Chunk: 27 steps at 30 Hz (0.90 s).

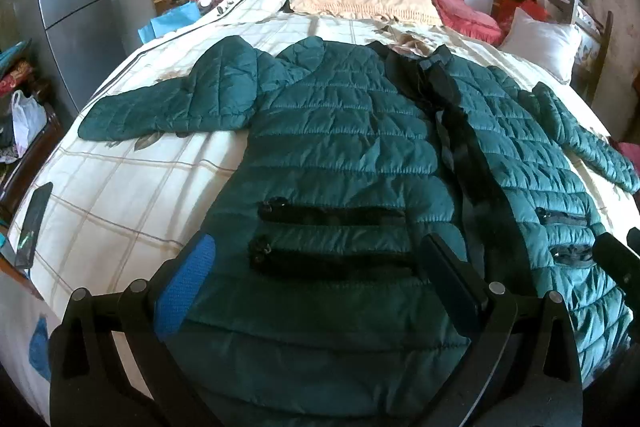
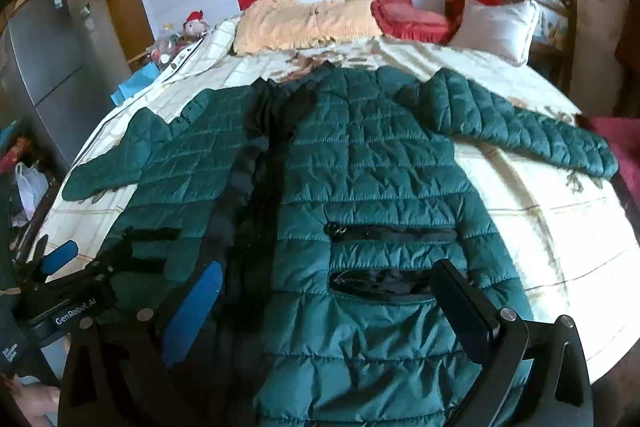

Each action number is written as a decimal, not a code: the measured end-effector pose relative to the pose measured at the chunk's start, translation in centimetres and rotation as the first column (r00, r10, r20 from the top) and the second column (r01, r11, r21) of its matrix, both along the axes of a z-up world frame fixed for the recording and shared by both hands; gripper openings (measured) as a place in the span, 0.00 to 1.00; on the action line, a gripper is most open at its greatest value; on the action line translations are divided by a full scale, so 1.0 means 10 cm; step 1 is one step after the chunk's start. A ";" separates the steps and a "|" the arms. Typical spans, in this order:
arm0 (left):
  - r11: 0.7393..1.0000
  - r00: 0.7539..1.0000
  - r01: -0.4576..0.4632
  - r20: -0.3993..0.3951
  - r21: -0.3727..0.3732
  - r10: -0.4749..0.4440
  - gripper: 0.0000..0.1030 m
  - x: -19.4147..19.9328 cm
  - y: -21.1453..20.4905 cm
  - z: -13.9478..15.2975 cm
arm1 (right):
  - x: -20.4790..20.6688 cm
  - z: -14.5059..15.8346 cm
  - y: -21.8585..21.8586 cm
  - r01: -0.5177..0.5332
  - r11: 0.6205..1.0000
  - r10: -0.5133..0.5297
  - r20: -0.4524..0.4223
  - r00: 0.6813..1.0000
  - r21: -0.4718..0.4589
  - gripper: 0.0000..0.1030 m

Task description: Fold large clothes

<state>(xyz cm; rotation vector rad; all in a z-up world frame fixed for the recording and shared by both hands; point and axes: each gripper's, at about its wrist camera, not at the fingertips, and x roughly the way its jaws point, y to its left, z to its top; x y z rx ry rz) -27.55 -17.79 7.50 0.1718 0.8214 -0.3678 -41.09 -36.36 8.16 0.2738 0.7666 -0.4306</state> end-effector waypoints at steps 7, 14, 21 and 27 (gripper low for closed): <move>1.000 1.000 0.005 -0.007 -0.016 -0.005 1.00 -0.03 0.01 0.00 | -0.01 0.03 0.04 -0.005 1.000 0.004 -0.003 1.000 -0.005 1.00; 1.000 1.000 0.012 0.019 -0.029 -0.011 1.00 -0.13 0.02 0.10 | -0.04 0.07 0.11 -0.015 1.000 0.015 0.003 1.000 -0.012 1.00; 1.000 1.000 0.008 0.025 -0.025 -0.007 1.00 -0.15 0.01 0.11 | -0.05 0.08 0.12 -0.010 1.000 0.010 0.007 1.000 -0.008 1.00; 1.000 1.000 0.012 0.021 -0.027 -0.011 1.00 -0.16 0.02 0.11 | -0.05 0.07 0.12 -0.011 1.000 0.011 0.006 1.000 -0.006 1.00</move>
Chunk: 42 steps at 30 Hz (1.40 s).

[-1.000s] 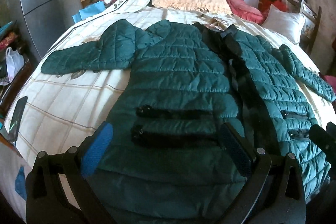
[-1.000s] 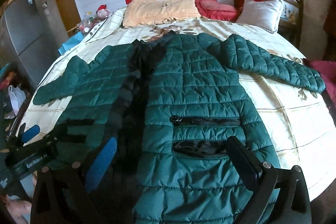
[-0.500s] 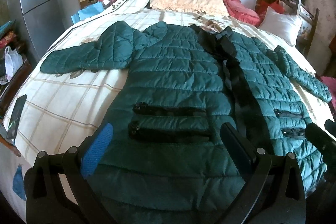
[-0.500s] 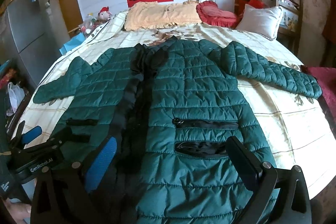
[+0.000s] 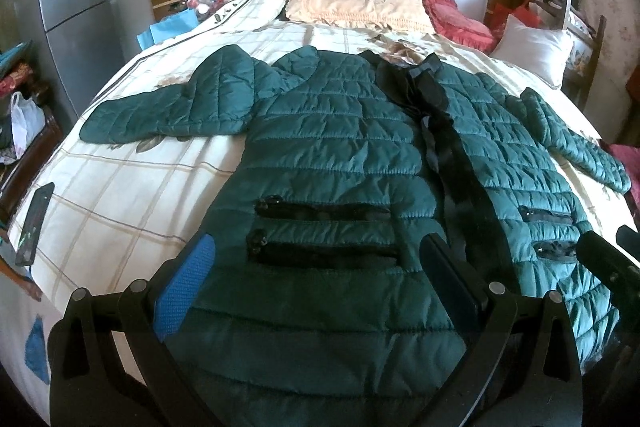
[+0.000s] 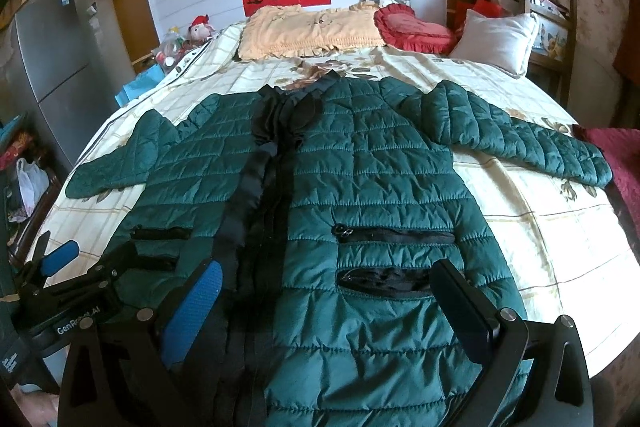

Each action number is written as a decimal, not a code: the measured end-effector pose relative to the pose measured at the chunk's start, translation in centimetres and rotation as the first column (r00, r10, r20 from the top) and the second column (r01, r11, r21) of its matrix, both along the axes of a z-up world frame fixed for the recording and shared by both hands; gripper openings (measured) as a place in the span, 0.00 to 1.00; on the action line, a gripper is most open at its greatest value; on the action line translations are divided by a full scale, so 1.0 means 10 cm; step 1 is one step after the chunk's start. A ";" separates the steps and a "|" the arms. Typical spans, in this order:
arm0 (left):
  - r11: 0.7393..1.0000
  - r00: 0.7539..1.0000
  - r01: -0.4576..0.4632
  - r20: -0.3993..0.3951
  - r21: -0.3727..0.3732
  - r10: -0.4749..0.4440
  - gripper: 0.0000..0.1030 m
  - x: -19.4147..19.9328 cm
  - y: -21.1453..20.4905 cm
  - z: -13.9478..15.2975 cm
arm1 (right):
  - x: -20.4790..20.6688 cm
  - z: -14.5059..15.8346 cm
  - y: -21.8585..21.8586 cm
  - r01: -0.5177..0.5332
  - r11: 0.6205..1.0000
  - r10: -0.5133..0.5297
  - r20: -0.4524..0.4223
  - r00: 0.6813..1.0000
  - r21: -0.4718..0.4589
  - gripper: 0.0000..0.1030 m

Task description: Fold large clothes

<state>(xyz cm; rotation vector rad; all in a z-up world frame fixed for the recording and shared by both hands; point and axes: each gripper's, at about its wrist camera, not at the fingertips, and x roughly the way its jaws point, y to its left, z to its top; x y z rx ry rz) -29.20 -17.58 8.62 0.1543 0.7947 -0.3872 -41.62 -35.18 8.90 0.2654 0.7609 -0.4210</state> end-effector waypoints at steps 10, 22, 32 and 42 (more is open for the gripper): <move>1.000 1.000 -0.001 -0.001 0.002 0.001 1.00 -0.03 0.01 0.01 | -0.01 -0.01 0.02 0.000 1.000 0.000 -0.007 1.000 0.014 1.00; 1.000 1.000 0.002 -0.002 0.005 -0.002 1.00 -0.02 -0.01 0.01 | 0.00 -0.02 0.01 0.001 1.000 -0.001 -0.013 1.000 0.011 1.00; 1.000 1.000 -0.001 -0.002 0.004 0.001 1.00 -0.03 -0.02 0.00 | 0.02 -0.08 0.00 0.002 1.000 -0.001 -0.024 1.000 0.025 1.00; 1.000 1.000 0.001 -0.003 0.008 -0.001 1.00 -0.02 -0.02 -0.01 | 0.05 -0.08 -0.01 0.002 1.000 -0.001 -0.030 1.000 0.031 1.00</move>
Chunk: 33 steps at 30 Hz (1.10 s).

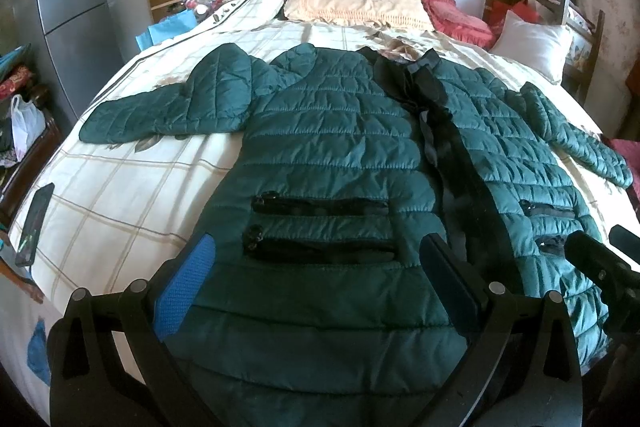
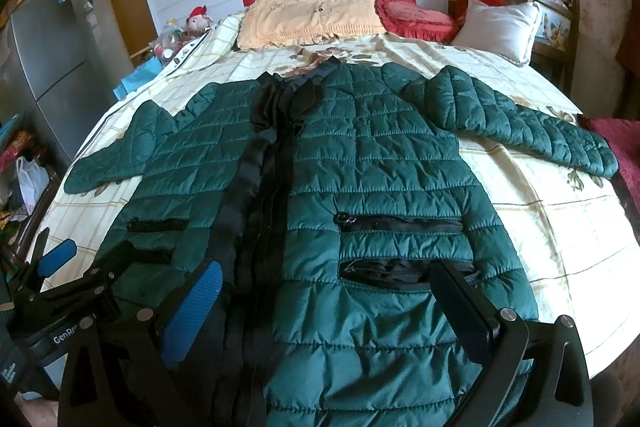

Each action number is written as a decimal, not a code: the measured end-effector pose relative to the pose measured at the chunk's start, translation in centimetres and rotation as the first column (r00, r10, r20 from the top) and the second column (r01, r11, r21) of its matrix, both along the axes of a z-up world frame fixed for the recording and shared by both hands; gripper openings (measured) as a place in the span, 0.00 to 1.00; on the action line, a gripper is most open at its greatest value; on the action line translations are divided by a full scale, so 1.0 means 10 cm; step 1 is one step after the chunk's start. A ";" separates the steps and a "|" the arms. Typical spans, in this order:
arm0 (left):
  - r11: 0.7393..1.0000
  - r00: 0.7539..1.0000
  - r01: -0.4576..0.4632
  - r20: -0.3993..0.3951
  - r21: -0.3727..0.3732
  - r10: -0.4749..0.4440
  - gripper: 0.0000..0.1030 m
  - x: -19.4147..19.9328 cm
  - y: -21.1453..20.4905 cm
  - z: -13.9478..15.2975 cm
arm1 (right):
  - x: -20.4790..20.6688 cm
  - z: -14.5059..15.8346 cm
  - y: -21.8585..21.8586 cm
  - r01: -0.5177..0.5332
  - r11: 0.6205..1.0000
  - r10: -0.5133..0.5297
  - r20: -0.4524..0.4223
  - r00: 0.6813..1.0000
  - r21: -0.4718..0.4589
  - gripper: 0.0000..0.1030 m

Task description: Fold large clothes

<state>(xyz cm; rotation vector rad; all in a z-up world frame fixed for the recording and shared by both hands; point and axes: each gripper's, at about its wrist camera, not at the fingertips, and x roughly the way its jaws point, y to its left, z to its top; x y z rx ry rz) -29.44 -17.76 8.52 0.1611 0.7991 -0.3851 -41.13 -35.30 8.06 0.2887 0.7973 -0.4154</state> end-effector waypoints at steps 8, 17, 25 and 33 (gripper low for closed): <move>1.000 1.000 -0.001 -0.007 0.003 0.001 1.00 0.01 0.01 -0.02 | 0.03 -0.01 -0.01 -0.001 1.000 0.001 -0.003 1.000 0.006 1.00; 1.000 1.000 -0.003 -0.001 0.006 0.003 1.00 0.00 0.01 -0.02 | 0.10 0.02 0.01 -0.010 1.000 0.010 -0.003 1.000 -0.008 1.00; 1.000 1.000 -0.003 -0.002 0.009 0.003 1.00 0.02 -0.01 -0.05 | 0.16 0.03 -0.01 -0.014 1.000 0.014 -0.005 1.000 -0.012 1.00; 1.000 1.000 -0.012 0.005 0.010 0.012 1.00 0.09 -0.02 -0.03 | 0.18 0.03 -0.01 -0.016 1.000 0.016 -0.004 1.000 -0.013 1.00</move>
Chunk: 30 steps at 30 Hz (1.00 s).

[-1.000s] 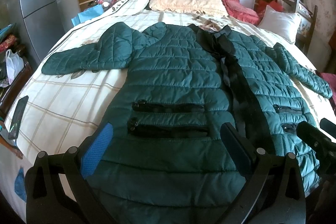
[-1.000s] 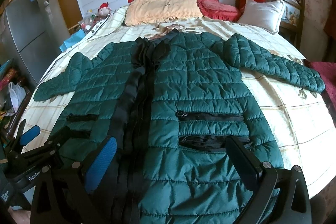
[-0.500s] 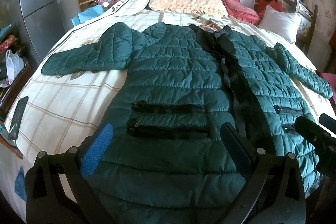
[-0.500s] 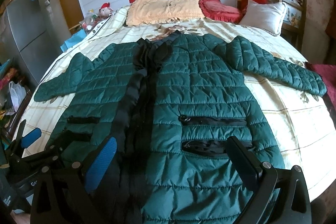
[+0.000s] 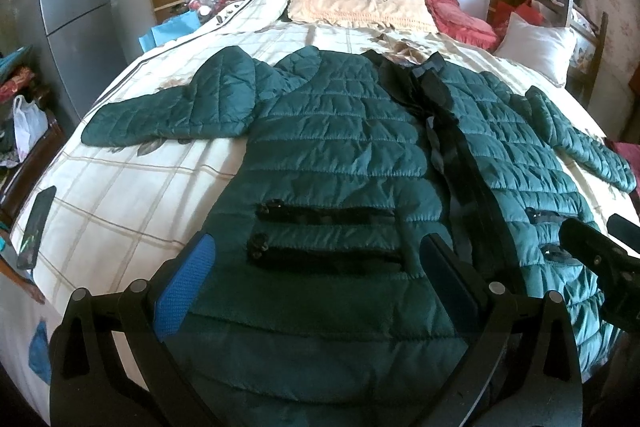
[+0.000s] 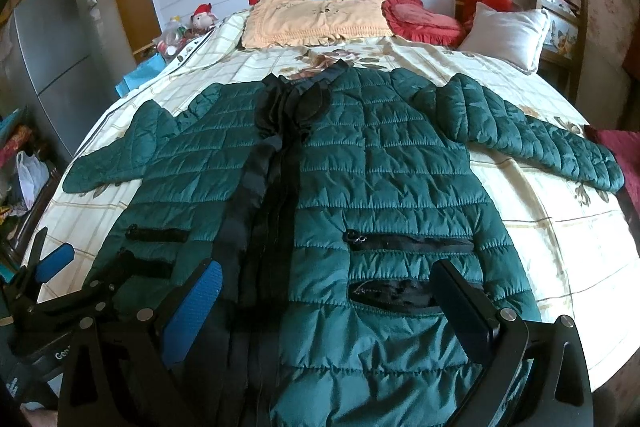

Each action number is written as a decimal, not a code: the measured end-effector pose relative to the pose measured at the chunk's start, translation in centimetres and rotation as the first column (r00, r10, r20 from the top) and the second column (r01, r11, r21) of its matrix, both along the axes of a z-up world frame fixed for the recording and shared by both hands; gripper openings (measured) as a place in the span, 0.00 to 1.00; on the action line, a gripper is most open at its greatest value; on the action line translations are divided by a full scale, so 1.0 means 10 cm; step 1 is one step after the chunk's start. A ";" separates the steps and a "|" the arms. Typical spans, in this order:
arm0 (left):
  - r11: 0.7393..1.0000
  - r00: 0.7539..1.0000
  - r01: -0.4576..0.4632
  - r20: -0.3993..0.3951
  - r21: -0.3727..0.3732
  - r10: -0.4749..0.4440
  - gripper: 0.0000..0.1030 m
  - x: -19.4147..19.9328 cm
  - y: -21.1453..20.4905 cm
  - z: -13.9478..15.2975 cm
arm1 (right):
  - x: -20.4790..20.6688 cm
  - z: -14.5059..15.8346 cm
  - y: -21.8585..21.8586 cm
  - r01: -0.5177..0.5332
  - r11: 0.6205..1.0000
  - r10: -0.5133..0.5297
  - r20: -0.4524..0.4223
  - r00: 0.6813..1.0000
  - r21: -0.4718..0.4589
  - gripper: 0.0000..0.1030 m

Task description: Fold large clothes

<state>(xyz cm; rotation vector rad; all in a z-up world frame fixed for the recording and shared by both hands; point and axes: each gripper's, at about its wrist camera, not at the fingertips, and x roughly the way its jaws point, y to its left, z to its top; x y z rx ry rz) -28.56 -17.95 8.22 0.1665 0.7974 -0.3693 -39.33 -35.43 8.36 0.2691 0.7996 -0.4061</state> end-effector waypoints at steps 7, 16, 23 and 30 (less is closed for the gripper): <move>1.000 1.000 0.001 0.005 0.003 -0.001 1.00 0.03 0.00 0.01 | 0.09 0.03 -0.02 -0.006 1.000 0.006 0.002 1.000 -0.010 1.00; 1.000 1.000 -0.016 0.004 0.000 0.016 1.00 0.14 0.02 0.07 | 0.21 0.10 -0.04 -0.012 0.999 0.012 0.018 1.000 -0.030 1.00; 1.000 1.000 -0.022 -0.005 0.002 0.022 1.00 0.22 0.01 0.08 | 0.33 0.11 -0.02 -0.029 0.999 0.030 0.017 0.999 -0.042 1.00; 0.999 0.999 -0.041 -0.032 -0.016 0.041 1.00 0.37 0.07 0.13 | 0.44 0.11 -0.05 -0.033 0.999 0.034 0.021 0.999 -0.037 1.00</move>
